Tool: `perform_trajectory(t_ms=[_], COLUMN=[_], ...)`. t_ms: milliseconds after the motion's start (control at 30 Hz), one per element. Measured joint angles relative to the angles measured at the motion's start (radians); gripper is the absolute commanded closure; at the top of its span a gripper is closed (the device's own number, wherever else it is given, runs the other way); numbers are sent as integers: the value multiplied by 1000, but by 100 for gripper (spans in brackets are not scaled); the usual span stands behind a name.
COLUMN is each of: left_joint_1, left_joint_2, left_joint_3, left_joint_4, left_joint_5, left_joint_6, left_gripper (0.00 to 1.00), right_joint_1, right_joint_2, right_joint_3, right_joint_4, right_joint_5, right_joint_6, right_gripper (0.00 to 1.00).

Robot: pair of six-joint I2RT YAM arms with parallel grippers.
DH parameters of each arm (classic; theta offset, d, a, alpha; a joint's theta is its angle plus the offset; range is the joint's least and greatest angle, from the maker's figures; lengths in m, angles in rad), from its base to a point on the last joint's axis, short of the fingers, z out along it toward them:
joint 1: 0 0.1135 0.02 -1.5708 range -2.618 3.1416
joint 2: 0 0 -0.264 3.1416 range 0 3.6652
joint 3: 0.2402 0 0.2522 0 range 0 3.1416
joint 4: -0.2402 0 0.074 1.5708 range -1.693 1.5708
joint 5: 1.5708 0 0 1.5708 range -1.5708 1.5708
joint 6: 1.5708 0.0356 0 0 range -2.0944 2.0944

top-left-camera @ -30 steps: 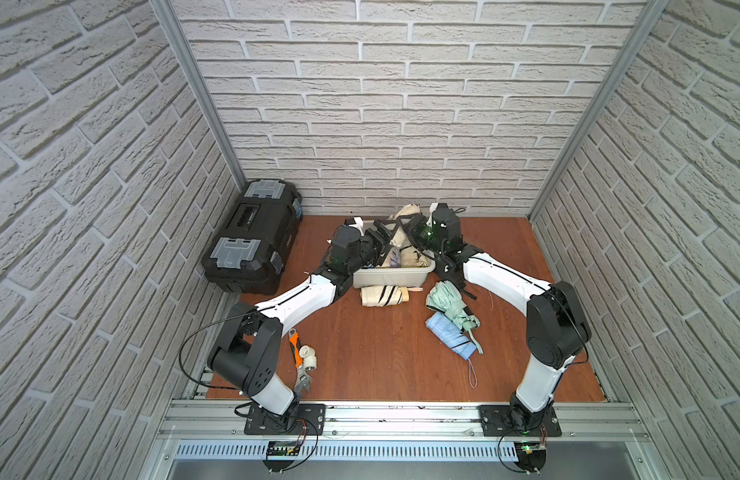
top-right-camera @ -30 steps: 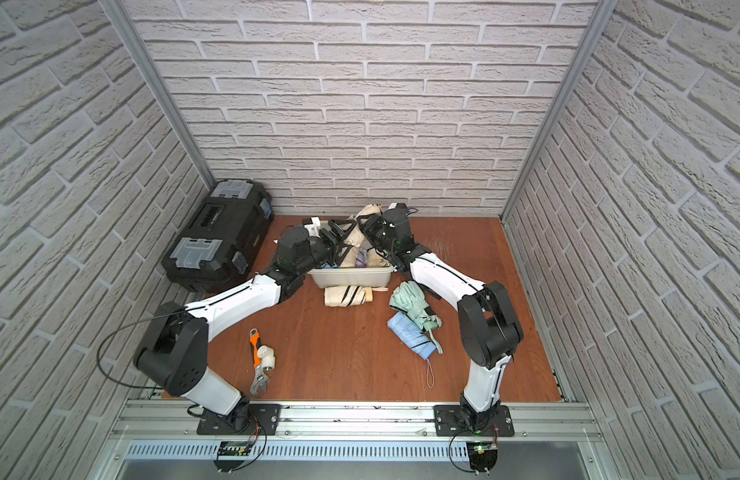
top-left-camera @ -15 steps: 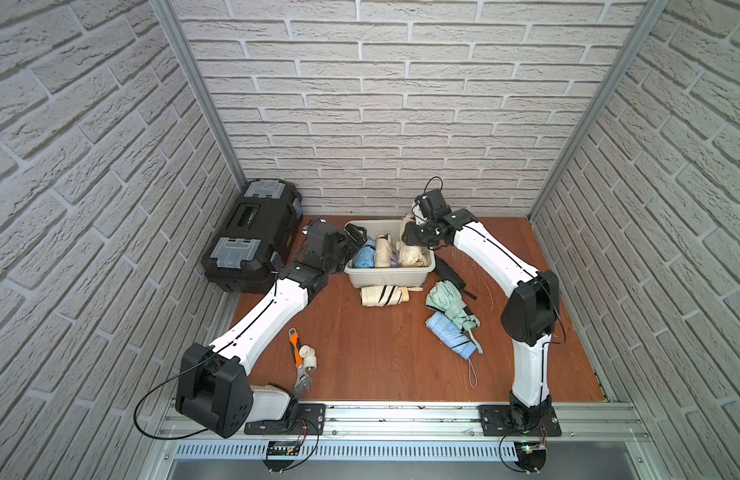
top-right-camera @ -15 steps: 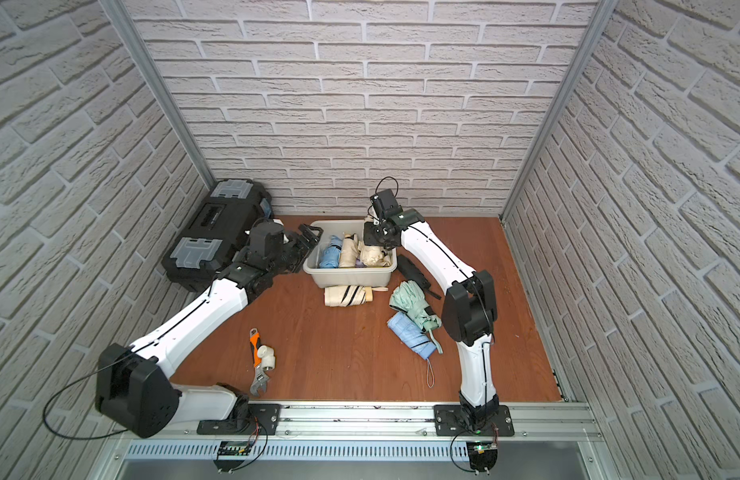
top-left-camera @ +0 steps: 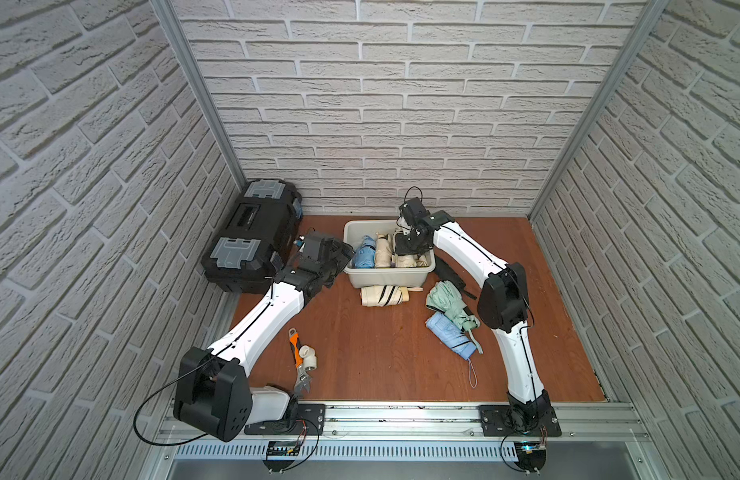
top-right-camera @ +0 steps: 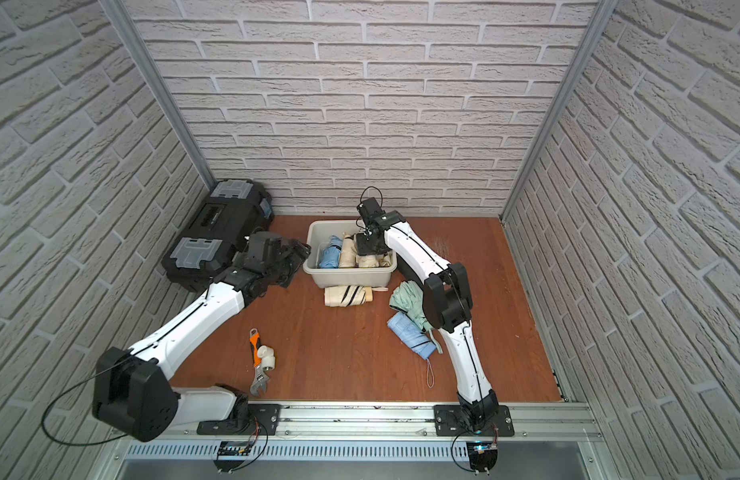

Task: Put the umbrella into the storage box
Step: Place the umbrella in the storage box.

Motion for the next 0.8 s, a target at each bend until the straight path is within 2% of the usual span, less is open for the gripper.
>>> perform_trajectory(t_ms=[167,400,467,633,800], left_joint_1=[0,0,0,0,1], left_joint_2=[-1,-3,-10,-39,-52], left_joint_3=[-3,-7,-19,-58,-72], left_joint_4=[-3,-2,0,2,8], left_joint_5=[3,11,13,21,30], left_joint_6=[2,23,27,30,47], left_gripper=[7,9,9,8,7], right_joint_1=[11,13,13,21,42], right_joint_2=[8,-30,-105,-446,-682], right_joint_3=[16,2,-87,-420,-529], right_joint_4=[10,40,82,189,173], right_joint_5=[5,13,14,18,43], right_joint_6=[-10,-68,-112,-257,-325], right_gripper=[19,17,17,18,23])
